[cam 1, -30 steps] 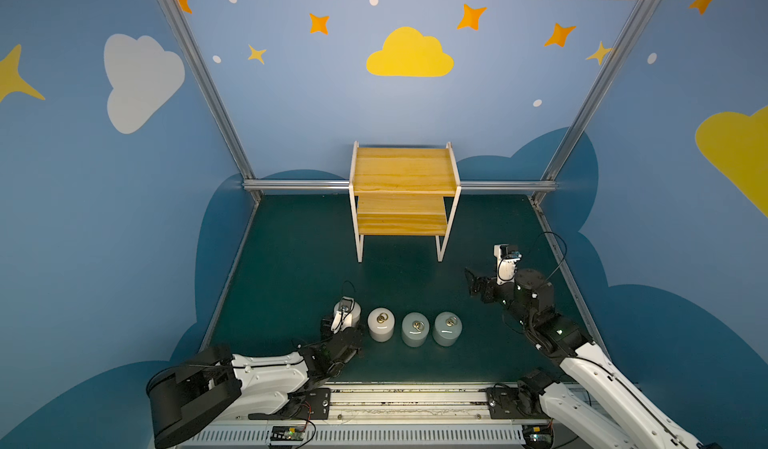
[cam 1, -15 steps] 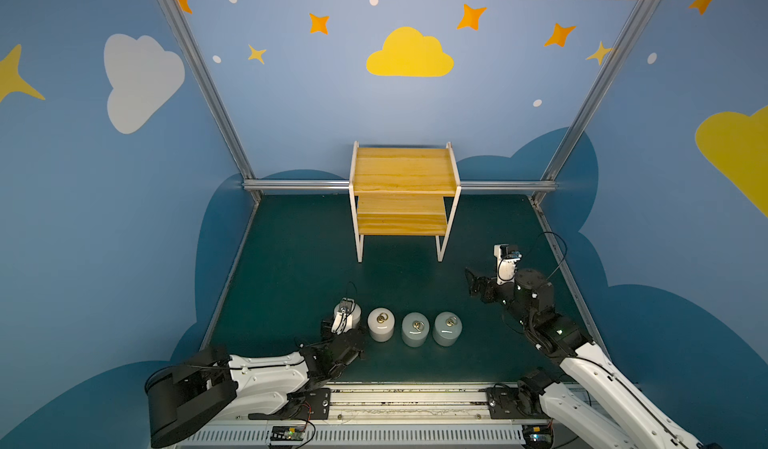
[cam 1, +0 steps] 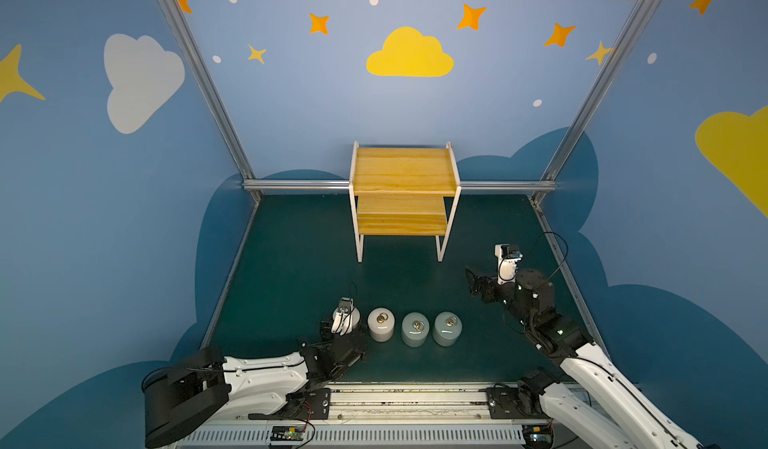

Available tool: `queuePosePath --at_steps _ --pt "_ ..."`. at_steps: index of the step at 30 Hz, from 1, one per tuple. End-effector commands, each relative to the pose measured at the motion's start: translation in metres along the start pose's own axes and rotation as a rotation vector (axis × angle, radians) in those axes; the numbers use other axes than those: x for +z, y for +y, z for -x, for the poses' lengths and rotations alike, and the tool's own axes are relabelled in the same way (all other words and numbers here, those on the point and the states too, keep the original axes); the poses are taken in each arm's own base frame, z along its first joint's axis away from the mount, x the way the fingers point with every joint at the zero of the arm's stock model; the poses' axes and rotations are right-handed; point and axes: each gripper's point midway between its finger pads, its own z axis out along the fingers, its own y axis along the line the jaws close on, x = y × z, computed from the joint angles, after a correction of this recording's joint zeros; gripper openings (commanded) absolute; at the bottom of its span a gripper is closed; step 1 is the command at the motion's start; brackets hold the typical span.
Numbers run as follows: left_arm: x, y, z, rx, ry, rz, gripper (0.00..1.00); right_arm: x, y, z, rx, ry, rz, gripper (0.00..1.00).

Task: Remove the tea canisters from the shelf
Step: Place the tea canister at the center of the board.

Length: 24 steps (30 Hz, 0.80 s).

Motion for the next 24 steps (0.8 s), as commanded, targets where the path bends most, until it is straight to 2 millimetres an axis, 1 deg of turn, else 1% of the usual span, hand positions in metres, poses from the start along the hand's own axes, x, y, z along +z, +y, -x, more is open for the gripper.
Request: queuePosePath --at_steps 1,6,12,19,24 --pt "-0.0014 0.0003 0.0042 -0.011 -0.004 0.013 0.84 -0.0015 -0.0023 -0.0025 0.008 -0.003 -0.003 0.94" --pt "-0.0051 0.0039 0.0012 -0.039 0.006 0.022 0.84 -0.0016 -0.0023 -0.0023 0.009 -0.004 -0.003 0.94" --pt "-0.0088 0.0047 0.0026 -0.036 -0.002 0.025 0.84 0.0 -0.0015 -0.004 0.01 0.002 0.001 0.94" --pt "-0.0101 0.0035 -0.0022 -0.06 0.018 0.018 0.84 0.0001 -0.0021 -0.0046 0.014 0.002 0.001 0.94" --pt "-0.0113 0.0008 -0.0004 -0.07 0.016 0.011 0.84 -0.0004 -0.0028 -0.0046 0.014 0.001 -0.002 0.94"
